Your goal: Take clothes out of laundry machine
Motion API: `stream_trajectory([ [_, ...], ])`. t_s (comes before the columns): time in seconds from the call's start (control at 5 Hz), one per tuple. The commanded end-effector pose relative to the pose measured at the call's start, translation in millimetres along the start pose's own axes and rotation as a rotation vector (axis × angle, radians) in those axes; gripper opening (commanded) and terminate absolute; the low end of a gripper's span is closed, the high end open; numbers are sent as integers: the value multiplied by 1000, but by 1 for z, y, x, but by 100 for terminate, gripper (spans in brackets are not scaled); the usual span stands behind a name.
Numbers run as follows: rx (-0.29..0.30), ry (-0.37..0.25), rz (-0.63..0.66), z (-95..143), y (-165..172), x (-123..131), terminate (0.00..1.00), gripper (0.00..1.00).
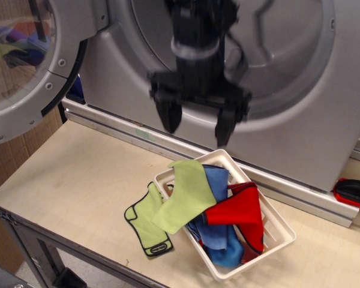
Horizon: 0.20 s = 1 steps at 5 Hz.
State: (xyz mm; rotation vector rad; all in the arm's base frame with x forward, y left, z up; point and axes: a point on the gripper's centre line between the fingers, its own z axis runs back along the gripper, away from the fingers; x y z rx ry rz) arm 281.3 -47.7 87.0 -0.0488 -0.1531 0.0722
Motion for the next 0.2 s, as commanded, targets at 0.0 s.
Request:
stream_trajectory([
  [0.0, -11, -55, -2, 23, -3, 8, 100, 100],
])
